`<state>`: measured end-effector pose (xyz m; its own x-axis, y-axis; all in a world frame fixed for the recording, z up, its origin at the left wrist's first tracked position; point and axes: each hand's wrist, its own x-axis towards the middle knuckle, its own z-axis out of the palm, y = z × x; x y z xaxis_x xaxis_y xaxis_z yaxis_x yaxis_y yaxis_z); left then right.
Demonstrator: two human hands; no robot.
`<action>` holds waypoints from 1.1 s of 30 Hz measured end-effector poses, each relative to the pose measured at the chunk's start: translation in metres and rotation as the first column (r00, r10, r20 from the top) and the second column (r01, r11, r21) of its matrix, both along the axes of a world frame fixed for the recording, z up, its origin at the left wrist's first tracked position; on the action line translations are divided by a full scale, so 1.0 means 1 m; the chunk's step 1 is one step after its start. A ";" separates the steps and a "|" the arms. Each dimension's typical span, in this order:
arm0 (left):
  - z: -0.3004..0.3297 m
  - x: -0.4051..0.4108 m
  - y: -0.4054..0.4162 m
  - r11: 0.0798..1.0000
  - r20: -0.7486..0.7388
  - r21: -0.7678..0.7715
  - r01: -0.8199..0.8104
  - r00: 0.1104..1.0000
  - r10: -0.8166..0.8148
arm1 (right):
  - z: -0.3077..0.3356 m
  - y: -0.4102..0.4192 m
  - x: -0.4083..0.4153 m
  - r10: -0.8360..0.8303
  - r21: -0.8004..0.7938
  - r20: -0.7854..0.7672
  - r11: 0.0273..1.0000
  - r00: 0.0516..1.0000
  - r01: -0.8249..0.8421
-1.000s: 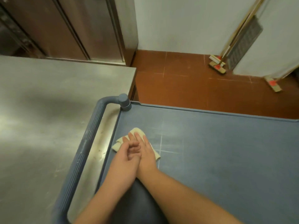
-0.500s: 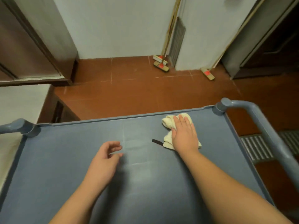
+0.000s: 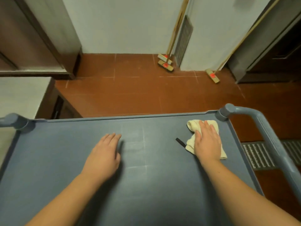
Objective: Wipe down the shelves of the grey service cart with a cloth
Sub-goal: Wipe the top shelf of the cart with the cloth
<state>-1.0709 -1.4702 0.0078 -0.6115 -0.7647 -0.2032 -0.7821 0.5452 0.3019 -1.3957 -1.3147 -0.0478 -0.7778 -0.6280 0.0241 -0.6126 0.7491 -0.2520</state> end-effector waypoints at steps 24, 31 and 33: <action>0.042 0.305 0.009 0.871 -0.161 0.057 -0.488 0.857 0.490 | 0.004 -0.202 0.421 0.740 0.004 0.118 0.667 0.662 -0.745; 0.038 0.207 0.073 0.814 -0.476 0.466 -0.345 0.678 0.560 | 0.005 -0.091 0.270 0.576 0.017 0.091 0.815 0.812 -0.579; 0.035 0.162 0.105 0.814 -0.514 0.501 -0.295 0.655 0.554 | 0.005 -0.041 0.213 0.508 0.025 0.084 0.859 0.857 -0.512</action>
<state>-0.9092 -1.3657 0.0432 -0.3162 -0.9251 -0.2103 -0.4631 -0.0430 0.8853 -1.1828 -1.3556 -0.0428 -0.3469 -0.9362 -0.0567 -0.8934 0.3483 -0.2839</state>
